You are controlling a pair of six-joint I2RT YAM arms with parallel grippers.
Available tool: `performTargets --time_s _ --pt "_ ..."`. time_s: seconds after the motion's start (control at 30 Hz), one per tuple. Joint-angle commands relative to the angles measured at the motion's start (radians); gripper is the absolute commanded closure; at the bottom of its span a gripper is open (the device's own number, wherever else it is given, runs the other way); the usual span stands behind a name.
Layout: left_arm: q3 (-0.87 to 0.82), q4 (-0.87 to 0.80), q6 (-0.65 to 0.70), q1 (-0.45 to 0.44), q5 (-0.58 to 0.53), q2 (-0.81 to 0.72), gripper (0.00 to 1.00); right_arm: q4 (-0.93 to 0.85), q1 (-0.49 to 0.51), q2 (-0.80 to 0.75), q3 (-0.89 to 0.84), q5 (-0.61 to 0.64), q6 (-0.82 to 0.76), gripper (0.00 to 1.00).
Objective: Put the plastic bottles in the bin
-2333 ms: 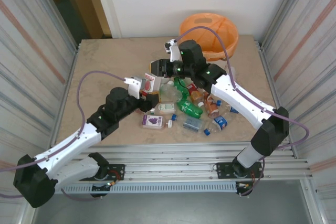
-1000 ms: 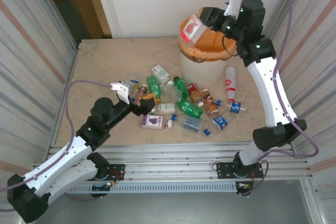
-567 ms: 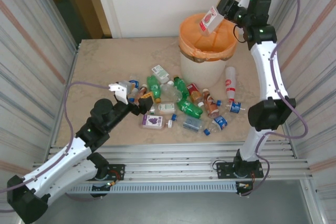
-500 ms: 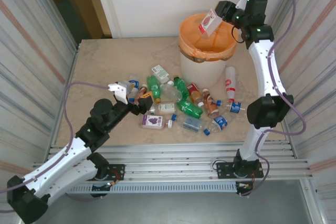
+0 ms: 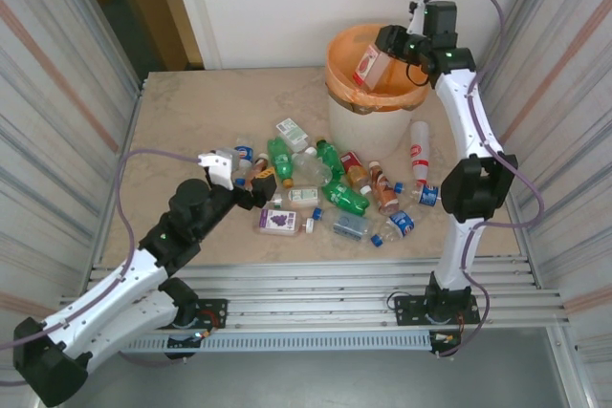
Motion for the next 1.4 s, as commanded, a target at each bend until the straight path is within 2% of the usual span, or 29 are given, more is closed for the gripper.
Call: performTargets --time_s 0.0,0.23,0.47,0.63,0.8,1.0,1.13,1.23,1.37 --pt "0.045 -0.036 -0.008 -0.005 -0.048 0.01 0.01 -0.037 0.029 0.028 0.043 0.02 -0.07 0.68" --pt "0.05 -0.051 -0.016 -0.005 -0.06 0.018 0.01 -0.048 0.049 0.06 0.044 0.038 -0.093 0.63" --pt "0.056 -0.074 -0.021 -0.005 -0.073 0.017 0.01 -0.101 0.06 0.109 0.09 0.069 -0.124 0.48" --pt "0.059 -0.088 -0.024 -0.005 -0.081 0.015 0.01 -0.123 0.065 0.104 0.12 0.091 -0.146 0.31" --pt "0.059 -0.088 -0.027 -0.005 -0.088 0.015 0.01 -0.155 0.067 0.08 0.172 0.091 -0.163 0.27" --pt "0.059 -0.092 -0.034 -0.004 -0.1 0.018 0.01 -0.182 0.077 -0.012 0.19 0.114 -0.178 0.24" --pt "0.053 -0.091 -0.041 -0.003 -0.107 0.017 0.01 -0.236 0.081 -0.104 0.166 0.173 -0.171 0.2" --pt "0.054 -0.096 -0.046 -0.002 -0.117 0.017 0.01 -0.261 0.08 -0.202 0.07 0.233 -0.15 0.15" --pt "0.058 -0.109 -0.052 0.006 -0.129 0.018 0.01 -0.231 0.073 -0.375 -0.168 0.299 -0.114 0.12"
